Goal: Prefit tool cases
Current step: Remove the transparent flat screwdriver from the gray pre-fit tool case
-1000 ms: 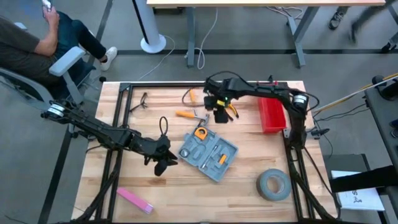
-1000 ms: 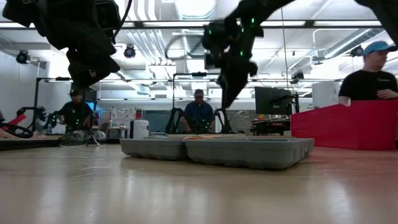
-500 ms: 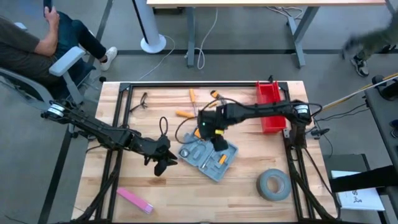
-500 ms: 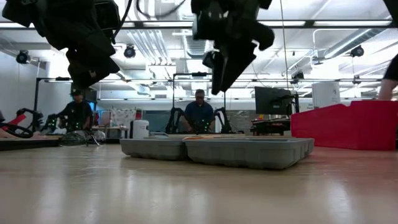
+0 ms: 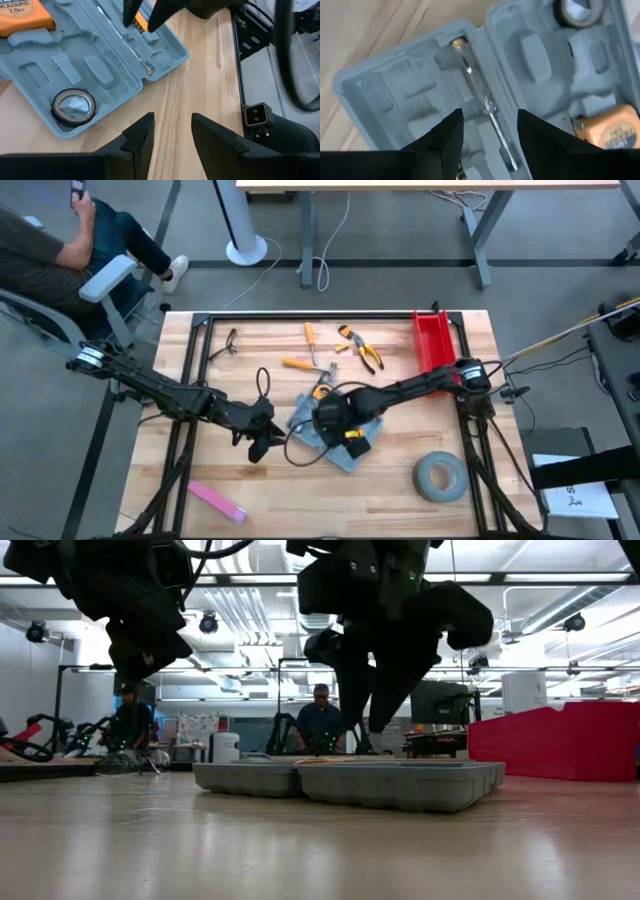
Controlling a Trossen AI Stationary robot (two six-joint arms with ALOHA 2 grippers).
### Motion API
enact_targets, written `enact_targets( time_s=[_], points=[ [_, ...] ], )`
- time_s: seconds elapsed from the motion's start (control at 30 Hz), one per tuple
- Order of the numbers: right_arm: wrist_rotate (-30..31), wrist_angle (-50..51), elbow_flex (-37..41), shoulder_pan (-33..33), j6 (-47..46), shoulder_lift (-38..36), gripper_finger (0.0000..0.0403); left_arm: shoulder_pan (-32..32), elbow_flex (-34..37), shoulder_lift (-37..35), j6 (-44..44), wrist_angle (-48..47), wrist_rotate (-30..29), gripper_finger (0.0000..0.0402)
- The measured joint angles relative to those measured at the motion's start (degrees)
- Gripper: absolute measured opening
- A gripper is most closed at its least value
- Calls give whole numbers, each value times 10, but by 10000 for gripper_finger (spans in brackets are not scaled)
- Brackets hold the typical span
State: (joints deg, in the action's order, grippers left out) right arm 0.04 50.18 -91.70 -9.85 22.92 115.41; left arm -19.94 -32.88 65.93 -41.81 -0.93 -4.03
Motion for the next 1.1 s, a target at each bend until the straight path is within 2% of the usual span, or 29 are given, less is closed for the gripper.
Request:
enact_targets(
  time_s=[0.23, 0.6, 0.87, 1.1],
  points=[
    [40, -21, 1, -16, 19, 28, 150, 0, 0, 0, -3, 2, 0, 137],
    [53, -37, 3, -18, 26, 60, 147, -4, 0, 0, -12, 3, 2, 137],
    [98, -62, 2, -18, 41, 84, 128, -5, -8, 0, -12, 0, 3, 137],
    [97, -73, 5, -18, 41, 86, 107, -5, -9, 0, -12, -1, 3, 137]
  ],
)
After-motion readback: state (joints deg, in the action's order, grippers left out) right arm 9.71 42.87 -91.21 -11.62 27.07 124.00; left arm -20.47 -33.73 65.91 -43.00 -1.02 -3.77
